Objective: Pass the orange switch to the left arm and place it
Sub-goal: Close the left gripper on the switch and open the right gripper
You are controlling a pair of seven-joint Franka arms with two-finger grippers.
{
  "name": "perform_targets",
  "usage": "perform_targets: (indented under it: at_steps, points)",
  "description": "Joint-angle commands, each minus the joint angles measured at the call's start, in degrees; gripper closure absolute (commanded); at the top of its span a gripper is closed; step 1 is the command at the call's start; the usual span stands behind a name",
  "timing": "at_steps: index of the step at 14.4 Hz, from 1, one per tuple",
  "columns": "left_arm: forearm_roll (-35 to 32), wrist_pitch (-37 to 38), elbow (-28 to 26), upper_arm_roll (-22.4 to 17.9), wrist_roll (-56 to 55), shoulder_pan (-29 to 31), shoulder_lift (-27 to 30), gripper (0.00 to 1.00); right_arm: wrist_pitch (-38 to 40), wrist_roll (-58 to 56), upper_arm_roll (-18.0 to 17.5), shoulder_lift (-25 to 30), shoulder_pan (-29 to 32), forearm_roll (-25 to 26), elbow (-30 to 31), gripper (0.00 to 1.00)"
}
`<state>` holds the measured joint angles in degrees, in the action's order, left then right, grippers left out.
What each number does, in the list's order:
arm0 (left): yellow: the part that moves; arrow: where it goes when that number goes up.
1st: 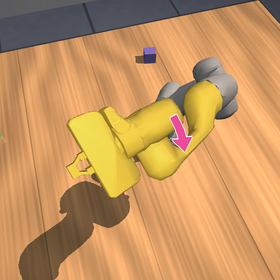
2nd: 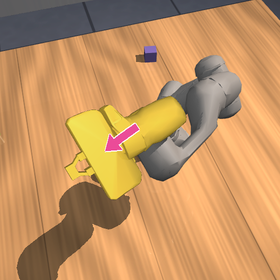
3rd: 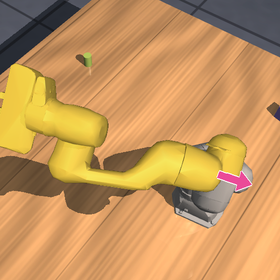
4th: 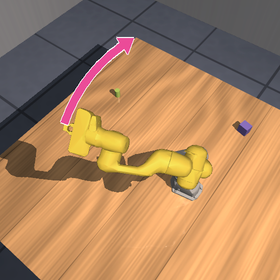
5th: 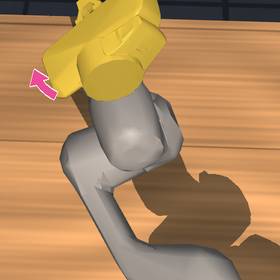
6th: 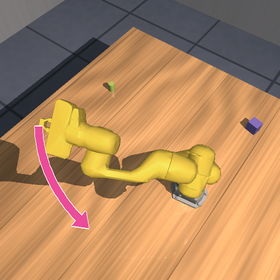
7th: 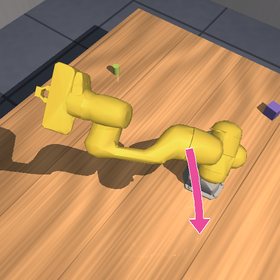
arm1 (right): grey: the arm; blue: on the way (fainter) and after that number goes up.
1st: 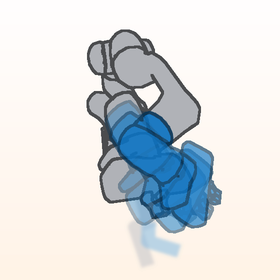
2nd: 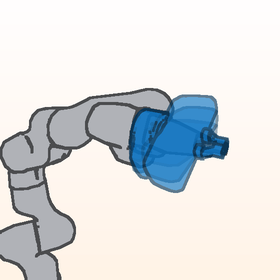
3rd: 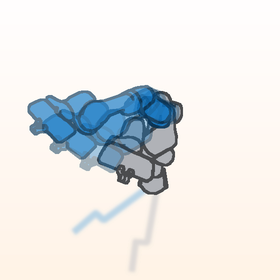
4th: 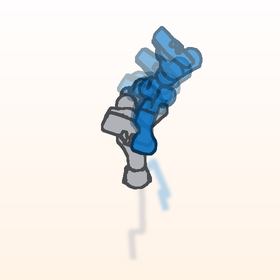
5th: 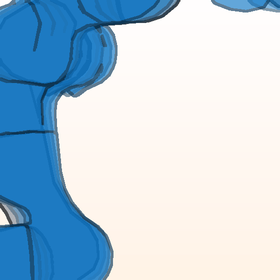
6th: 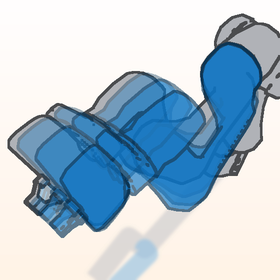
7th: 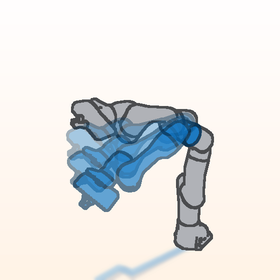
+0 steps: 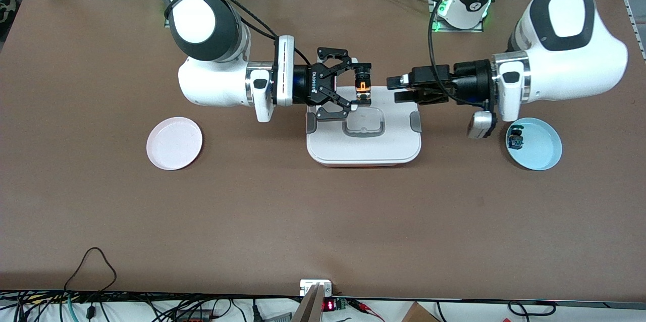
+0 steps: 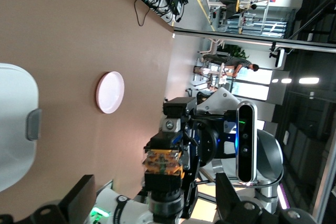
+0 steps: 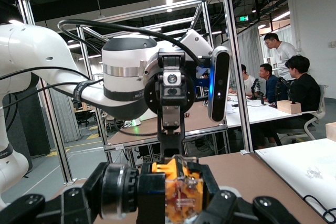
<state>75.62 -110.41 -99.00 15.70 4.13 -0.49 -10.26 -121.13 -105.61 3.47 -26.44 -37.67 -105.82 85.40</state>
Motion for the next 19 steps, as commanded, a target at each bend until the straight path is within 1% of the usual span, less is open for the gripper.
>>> perform_targets:
  at_steps: [1, 2, 4, 5, 6, 7, 8, 9, 11, 12, 15, 16, 17, 18, 19]
  points:
    - [2.8, -4.0, -0.3, 0.0, 1.5, -2.8, -0.9, 0.00, -0.5, -0.2, 0.2, -0.8, -0.5, -0.2, -1.7, 0.97]
    - [2.8, -5.6, -0.2, 0.0, 1.5, -4.0, -1.2, 0.00, -0.5, -0.2, 0.2, -0.8, -0.5, -0.2, -1.7, 0.97]
    - [2.8, -6.1, -0.2, 0.0, 1.6, -4.5, -1.2, 0.01, -0.5, -0.2, 0.2, -0.8, -0.5, -0.2, -1.7, 0.97]
    - [2.8, -6.0, -0.2, 0.0, 1.6, -4.6, -1.2, 0.12, -0.5, -0.2, 0.2, -0.8, -0.5, -0.1, -1.7, 0.97]
    - [2.8, -5.9, -0.2, 0.2, 1.5, -5.0, -1.2, 0.30, -0.6, -0.2, 0.2, -0.9, -0.5, -0.1, -1.7, 0.97]
    - [2.7, -5.4, -0.4, 0.3, 1.5, -5.1, -1.2, 0.43, -0.6, -0.2, 0.2, -0.9, -0.5, -0.2, -1.7, 0.98]
    - [2.7, -4.8, -0.4, 0.3, 1.4, -5.1, -1.2, 0.54, -0.6, -0.1, 0.2, -0.8, -0.5, -0.2, -1.7, 0.98]
    - [2.7, -4.6, -0.4, 0.3, 1.4, -5.1, -1.2, 0.60, -0.5, 0.0, 0.2, -0.8, -0.5, -0.3, -1.7, 0.98]
    - [2.7, -3.9, -0.4, 0.3, 1.2, -4.9, -0.7, 0.75, -0.6, 0.1, 0.2, -0.8, -0.4, -0.3, -1.8, 0.98]
    - [2.7, -2.7, -0.3, 0.3, 1.2, -4.5, -0.6, 0.77, -0.6, 0.1, 0.2, -0.8, -0.5, -0.3, -1.8, 0.98]
    - [2.6, -1.0, -0.3, 0.2, 1.3, -3.6, -0.6, 0.77, -0.6, -0.2, 0.2, -0.8, -0.5, -0.2, -1.8, 0.98]
    - [2.6, -0.3, -0.2, 0.2, 1.2, -3.4, -0.6, 0.77, -0.5, -0.1, 0.2, -0.8, -0.5, -0.3, -1.7, 0.95]
    - [2.4, 0.8, 0.0, -0.1, 1.2, -3.1, -0.5, 0.77, -0.5, 0.7, 0.2, -0.8, -0.5, -0.6, -1.7, 0.51]
    - [1.9, 2.2, 0.1, -0.2, 1.2, -2.0, -0.5, 0.76, -0.5, 0.8, 0.2, -0.8, -0.5, -1.0, -1.7, 0.01]
    - [1.3, 4.2, 0.4, -0.3, 1.2, -0.5, -0.5, 0.76, -0.2, 0.8, 0.1, -0.8, -0.4, -0.9, -1.7, 0.00]
